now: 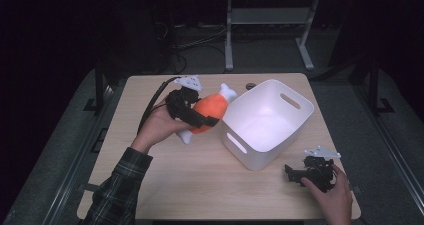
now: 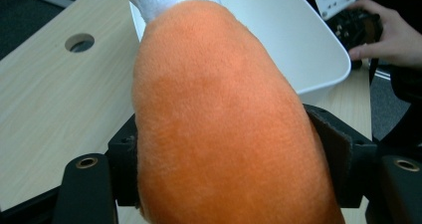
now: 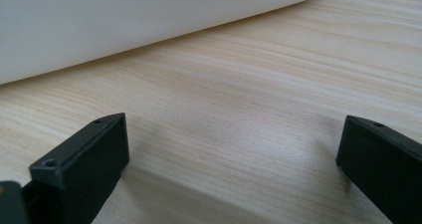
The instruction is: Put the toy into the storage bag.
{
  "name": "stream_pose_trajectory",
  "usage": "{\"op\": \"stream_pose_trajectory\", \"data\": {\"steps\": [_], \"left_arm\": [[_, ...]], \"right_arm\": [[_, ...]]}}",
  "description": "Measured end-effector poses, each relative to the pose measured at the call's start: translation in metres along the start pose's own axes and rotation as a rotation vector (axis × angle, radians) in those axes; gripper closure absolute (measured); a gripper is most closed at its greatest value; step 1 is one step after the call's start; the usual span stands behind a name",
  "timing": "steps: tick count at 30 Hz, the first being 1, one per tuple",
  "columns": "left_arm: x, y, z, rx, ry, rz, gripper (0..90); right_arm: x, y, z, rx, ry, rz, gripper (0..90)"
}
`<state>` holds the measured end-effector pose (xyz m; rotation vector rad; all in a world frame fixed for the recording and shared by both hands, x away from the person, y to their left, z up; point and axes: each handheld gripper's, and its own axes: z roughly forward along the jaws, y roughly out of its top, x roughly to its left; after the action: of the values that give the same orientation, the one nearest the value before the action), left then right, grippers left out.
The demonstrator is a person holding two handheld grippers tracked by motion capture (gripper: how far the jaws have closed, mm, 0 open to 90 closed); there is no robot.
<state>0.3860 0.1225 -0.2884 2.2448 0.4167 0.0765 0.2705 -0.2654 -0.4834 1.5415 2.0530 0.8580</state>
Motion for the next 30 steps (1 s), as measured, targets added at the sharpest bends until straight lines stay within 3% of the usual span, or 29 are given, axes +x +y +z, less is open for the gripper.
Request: {"op": "stream_pose_trajectory", "data": {"steps": [20, 30], "left_arm": [[0.020, 0.045, 0.041, 0.030, -0.023, 0.054, 27.8], [0.028, 0.061, 0.062, 0.017, -0.063, 0.053, 27.8]], "right_arm": [[0.000, 0.000, 0.000, 0.000, -0.001, 0.000, 0.0], [0.000, 0.000, 0.000, 0.000, -0.001, 0.001, 0.0]]}}
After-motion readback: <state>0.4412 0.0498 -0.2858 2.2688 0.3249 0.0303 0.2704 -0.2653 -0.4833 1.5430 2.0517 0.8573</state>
